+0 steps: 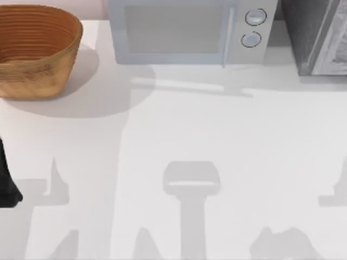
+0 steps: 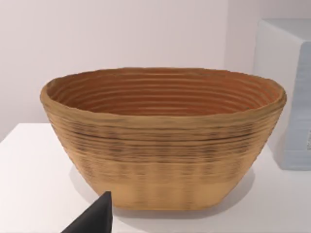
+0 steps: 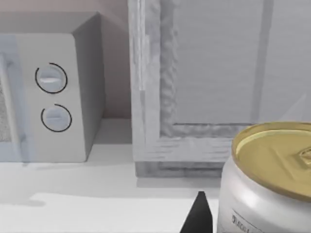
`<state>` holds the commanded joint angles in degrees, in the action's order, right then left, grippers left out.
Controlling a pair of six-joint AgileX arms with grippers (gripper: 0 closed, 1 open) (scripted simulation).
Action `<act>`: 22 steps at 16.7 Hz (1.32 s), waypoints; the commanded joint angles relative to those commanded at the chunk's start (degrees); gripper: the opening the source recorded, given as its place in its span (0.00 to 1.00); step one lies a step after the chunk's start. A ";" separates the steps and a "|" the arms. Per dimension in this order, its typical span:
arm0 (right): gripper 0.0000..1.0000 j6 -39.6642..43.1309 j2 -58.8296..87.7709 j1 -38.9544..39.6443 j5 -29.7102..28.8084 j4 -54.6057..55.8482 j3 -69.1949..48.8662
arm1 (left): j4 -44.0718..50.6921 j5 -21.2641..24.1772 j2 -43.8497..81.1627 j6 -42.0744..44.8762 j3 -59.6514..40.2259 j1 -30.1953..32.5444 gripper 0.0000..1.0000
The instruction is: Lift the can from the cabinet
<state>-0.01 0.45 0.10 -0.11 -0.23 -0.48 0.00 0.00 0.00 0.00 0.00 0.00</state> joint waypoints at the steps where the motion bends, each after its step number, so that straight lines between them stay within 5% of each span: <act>1: 0.00 0.01 -0.45 -0.10 0.11 0.23 0.48 | 0.00 0.00 0.00 0.00 0.00 0.00 1.00; 11: 0.00 -0.18 8.38 -1.72 4.81 6.48 -3.66 | 0.00 0.00 0.00 0.00 0.00 0.00 1.00; 22: 0.00 -0.96 63.60 -12.83 35.76 42.98 -26.26 | 0.00 0.00 0.00 0.00 0.00 0.00 1.00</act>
<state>-0.97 64.06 -12.73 35.65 42.75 -26.74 0.00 0.00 0.00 0.00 0.00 0.00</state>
